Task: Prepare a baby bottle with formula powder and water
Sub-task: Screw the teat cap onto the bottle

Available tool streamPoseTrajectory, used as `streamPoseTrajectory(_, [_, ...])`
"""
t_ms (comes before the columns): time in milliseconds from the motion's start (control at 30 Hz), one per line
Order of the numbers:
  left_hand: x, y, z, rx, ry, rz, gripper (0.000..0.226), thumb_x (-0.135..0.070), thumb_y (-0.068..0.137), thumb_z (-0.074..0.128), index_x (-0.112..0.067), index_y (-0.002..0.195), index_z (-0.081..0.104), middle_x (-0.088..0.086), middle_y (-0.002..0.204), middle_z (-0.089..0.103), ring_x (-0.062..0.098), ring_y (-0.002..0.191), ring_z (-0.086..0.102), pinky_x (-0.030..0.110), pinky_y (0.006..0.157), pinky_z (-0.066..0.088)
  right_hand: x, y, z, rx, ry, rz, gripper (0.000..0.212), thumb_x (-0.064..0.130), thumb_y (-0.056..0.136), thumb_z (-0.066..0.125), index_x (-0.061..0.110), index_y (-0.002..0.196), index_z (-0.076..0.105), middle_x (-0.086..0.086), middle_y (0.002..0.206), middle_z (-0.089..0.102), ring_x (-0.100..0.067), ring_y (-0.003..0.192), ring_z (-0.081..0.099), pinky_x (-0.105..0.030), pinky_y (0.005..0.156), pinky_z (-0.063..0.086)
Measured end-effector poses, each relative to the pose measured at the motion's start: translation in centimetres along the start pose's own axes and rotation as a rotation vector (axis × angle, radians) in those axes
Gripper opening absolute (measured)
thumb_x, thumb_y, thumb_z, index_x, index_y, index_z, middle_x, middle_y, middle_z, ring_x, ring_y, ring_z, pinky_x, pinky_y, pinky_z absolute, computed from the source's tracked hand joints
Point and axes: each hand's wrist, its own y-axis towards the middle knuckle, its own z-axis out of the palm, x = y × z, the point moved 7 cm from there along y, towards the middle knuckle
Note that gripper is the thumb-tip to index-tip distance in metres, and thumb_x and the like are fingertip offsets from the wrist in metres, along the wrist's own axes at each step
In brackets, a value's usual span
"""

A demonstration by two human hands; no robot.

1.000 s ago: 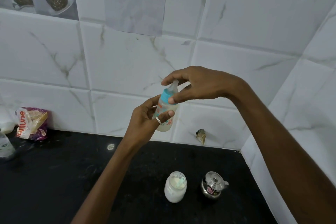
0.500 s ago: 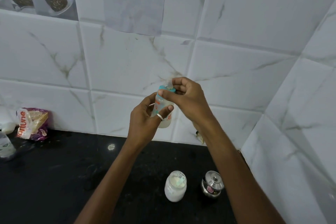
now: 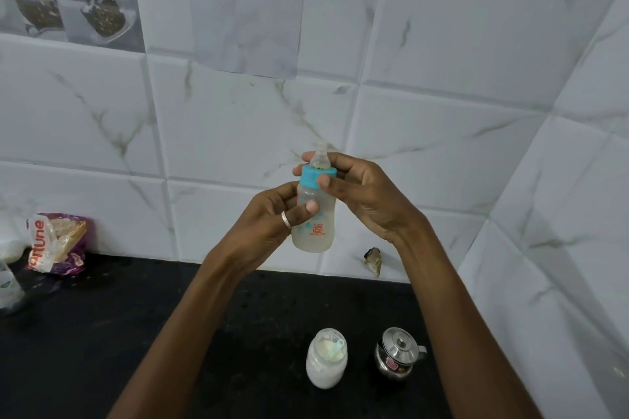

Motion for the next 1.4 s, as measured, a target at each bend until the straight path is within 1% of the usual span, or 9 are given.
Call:
streamPoseTrajectory(133, [-0.8, 0.0, 0.3, -0.031, 0.121, -0.017, 0.048, -0.037, 0.084, 0.073, -0.015, 0.126, 0.067, 0.000, 0.117, 0.076, 0.019, 0.110, 0.071, 0.038, 0.102, 0.053, -0.4, -0.5, -0.8, -0.098, 0.025, -0.007, 0.045, 0.030, 0.087, 0.069, 0.017, 0.130, 0.065, -0.002, 0.126, 0.073, -0.022, 0.123, 0.066, -0.037, 0.109, 0.051])
streamPoseTrajectory(267, [-1.7, -0.1, 1.3, -0.115, 0.261, 0.040, 0.045, -0.042, 0.079, 0.070, -0.025, 0.121, 0.069, -0.012, 0.107, 0.077, 0.008, 0.100, 0.073, 0.023, 0.086, 0.053, -0.8, -0.9, -1.2, -0.232, -0.033, -0.005, 0.040, 0.025, 0.091, 0.072, 0.020, 0.130, 0.067, 0.004, 0.124, 0.073, -0.016, 0.117, 0.068, -0.030, 0.099, 0.056])
streamPoseTrajectory(433, [-1.2, -0.5, 1.8, -0.262, 0.382, 0.169, 0.044, -0.037, 0.091, 0.072, -0.023, 0.132, 0.066, -0.008, 0.112, 0.077, 0.011, 0.102, 0.073, 0.030, 0.089, 0.057, -1.3, -1.6, -1.0, -0.467, -0.106, 0.011, 0.050, 0.031, 0.090, 0.078, 0.017, 0.136, 0.065, 0.005, 0.128, 0.072, -0.014, 0.122, 0.066, -0.041, 0.105, 0.055])
streamPoseTrajectory(567, [-1.2, -1.3, 2.5, -0.375, 0.486, 0.241, 0.047, -0.036, 0.090, 0.066, -0.021, 0.134, 0.065, -0.009, 0.107, 0.077, 0.005, 0.096, 0.073, 0.017, 0.081, 0.057, -1.0, -2.4, -0.5, -0.562, -0.176, -0.001, 0.052, 0.035, 0.088, 0.079, 0.020, 0.136, 0.065, 0.008, 0.128, 0.071, -0.008, 0.120, 0.065, -0.034, 0.103, 0.056])
streamPoseTrajectory(667, [-1.0, -1.5, 2.3, -0.404, 0.489, 0.225, 0.042, -0.027, 0.093, 0.071, -0.023, 0.135, 0.065, -0.012, 0.106, 0.077, 0.000, 0.096, 0.072, 0.013, 0.080, 0.056, -0.8, -2.6, -0.4, -0.527, -0.253, -0.007, 0.053, 0.041, 0.089, 0.076, 0.020, 0.136, 0.065, 0.008, 0.130, 0.070, -0.007, 0.121, 0.064, -0.032, 0.102, 0.056])
streamPoseTrajectory(767, [-1.2, -1.3, 2.3, -0.304, 0.353, 0.171, 0.043, -0.029, 0.091, 0.075, -0.025, 0.133, 0.066, -0.010, 0.111, 0.077, 0.006, 0.103, 0.072, 0.023, 0.088, 0.058, -0.5, -2.5, -1.0, -0.418, -0.275, -0.019, 0.055, 0.046, 0.088, 0.075, 0.021, 0.136, 0.064, 0.008, 0.128, 0.071, -0.010, 0.123, 0.064, -0.038, 0.105, 0.054])
streamPoseTrajectory(933, [-2.2, -1.1, 2.5, -0.171, 0.238, 0.106, 0.042, -0.033, 0.083, 0.074, -0.024, 0.124, 0.071, -0.012, 0.107, 0.078, 0.008, 0.102, 0.073, 0.022, 0.087, 0.057, 0.4, -2.6, -0.8, -0.169, -0.159, -0.006, 0.047, 0.037, 0.092, 0.066, 0.030, 0.138, 0.056, 0.019, 0.127, 0.068, 0.002, 0.119, 0.064, -0.017, 0.093, 0.053])
streamPoseTrajectory(1167, [-1.0, -1.5, 2.4, -0.204, 0.264, 0.123, 0.040, -0.024, 0.088, 0.077, -0.021, 0.127, 0.070, -0.008, 0.110, 0.078, 0.012, 0.104, 0.074, 0.032, 0.093, 0.056, -0.8, -3.0, -0.1, -0.311, -0.064, -0.020, 0.036, 0.023, 0.095, 0.070, 0.033, 0.129, 0.064, 0.011, 0.122, 0.071, -0.009, 0.116, 0.067, -0.023, 0.092, 0.057])
streamPoseTrajectory(1400, [-0.2, -2.1, 1.6, -0.314, 0.360, 0.145, 0.043, -0.030, 0.088, 0.076, -0.028, 0.130, 0.068, -0.016, 0.105, 0.078, 0.004, 0.099, 0.074, 0.035, 0.092, 0.060, -2.0, -2.8, 1.2, -0.397, -0.148, 0.030, 0.043, 0.035, 0.096, 0.070, 0.029, 0.137, 0.059, 0.013, 0.126, 0.068, -0.008, 0.121, 0.063, -0.039, 0.106, 0.054])
